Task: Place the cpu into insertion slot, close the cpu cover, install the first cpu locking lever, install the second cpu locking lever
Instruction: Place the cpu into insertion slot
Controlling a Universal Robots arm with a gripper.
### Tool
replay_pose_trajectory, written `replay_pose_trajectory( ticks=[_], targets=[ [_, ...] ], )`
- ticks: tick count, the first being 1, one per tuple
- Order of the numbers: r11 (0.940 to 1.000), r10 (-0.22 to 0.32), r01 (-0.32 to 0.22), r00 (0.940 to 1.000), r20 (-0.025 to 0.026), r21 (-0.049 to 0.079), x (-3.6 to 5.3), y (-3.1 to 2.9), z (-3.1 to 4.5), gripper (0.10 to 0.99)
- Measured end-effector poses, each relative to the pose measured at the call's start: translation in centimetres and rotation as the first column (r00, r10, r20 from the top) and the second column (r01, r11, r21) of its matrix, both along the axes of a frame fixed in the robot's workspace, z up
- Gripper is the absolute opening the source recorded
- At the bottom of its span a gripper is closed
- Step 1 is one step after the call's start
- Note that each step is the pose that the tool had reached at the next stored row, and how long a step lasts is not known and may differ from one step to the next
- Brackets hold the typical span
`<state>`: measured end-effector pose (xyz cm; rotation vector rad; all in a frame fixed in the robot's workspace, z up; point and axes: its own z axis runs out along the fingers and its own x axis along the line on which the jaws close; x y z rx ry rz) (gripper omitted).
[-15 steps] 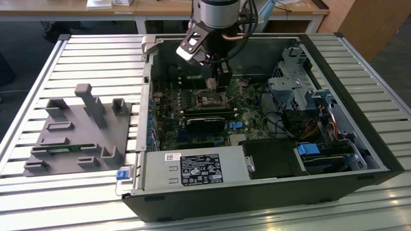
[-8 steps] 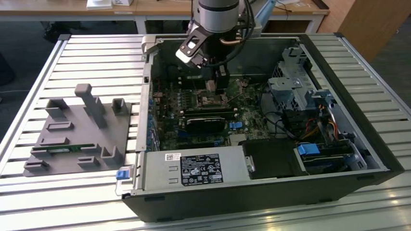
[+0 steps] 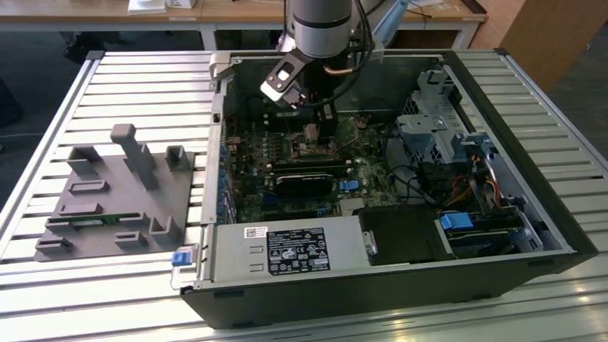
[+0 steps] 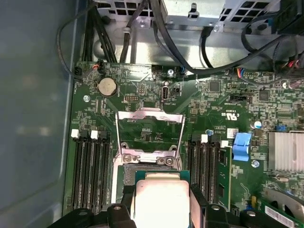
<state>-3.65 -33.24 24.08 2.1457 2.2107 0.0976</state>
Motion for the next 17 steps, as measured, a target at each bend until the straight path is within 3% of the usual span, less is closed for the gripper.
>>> replay_pose_trajectory(
  ticks=[4, 17],
  targets=[
    [1.0, 0.0, 0.0, 1.0, -0.0001, 0.0, -0.01, 0.01, -0.25, 0.541],
    [0.9999, -0.013, 0.013, 0.9999, -0.0001, 0.0, -0.43, 0.33, -2.15, 0.541]
  ],
)
